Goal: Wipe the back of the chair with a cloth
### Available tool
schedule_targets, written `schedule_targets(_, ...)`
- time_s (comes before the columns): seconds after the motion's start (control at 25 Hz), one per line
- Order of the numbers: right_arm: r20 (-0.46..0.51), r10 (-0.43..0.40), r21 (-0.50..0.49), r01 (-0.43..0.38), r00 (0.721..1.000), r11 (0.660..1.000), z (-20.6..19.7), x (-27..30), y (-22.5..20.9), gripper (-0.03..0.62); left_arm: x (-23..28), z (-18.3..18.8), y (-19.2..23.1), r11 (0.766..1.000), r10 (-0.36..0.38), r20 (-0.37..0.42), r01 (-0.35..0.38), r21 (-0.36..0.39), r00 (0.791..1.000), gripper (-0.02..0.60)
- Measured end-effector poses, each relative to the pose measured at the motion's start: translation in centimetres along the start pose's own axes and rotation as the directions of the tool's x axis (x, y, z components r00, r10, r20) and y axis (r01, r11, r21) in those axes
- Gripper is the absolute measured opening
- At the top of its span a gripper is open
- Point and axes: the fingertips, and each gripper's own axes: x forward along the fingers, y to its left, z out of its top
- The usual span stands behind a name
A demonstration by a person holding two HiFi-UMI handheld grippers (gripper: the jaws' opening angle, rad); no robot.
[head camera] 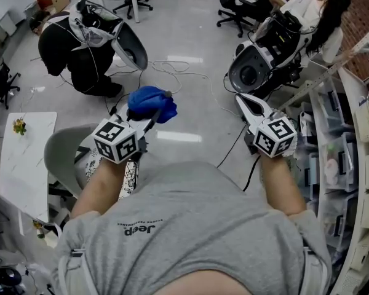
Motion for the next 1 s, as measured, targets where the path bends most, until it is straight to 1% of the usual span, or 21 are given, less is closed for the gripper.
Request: schedule_targets(1.0, -0.01, 0.008, -0.038, -0.009, 1.0, 0.999, 0.4, -0.3, 0.8, 0.002, -1.3, 0.6, -0.2, 1.0, 0.0, 0.024, 0.001, -0.017, 1.0, 0.173)
